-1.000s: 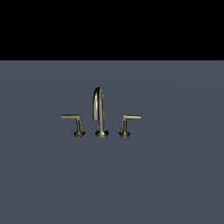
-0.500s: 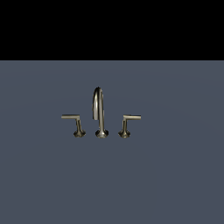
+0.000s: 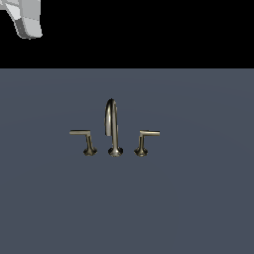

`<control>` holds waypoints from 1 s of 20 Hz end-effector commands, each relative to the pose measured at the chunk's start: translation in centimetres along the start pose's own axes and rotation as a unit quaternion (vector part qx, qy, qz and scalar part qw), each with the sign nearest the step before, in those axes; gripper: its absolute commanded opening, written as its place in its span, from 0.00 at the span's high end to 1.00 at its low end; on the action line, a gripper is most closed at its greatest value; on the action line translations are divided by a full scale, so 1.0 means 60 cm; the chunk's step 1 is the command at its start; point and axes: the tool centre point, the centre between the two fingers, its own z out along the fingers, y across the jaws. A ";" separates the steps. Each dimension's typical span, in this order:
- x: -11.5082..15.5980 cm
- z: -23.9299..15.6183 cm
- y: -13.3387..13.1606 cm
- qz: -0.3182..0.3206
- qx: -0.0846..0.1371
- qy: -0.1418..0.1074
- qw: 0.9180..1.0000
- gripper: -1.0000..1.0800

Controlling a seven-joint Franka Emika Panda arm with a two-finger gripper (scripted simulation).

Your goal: Turn on the faucet by rotating a designated handle.

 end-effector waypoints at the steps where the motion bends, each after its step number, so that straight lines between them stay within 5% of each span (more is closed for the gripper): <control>1: 0.005 0.022 -0.019 0.027 0.001 0.000 1.000 1.00; 20: 0.069 0.164 -0.133 0.203 0.007 -0.001 0.979 1.00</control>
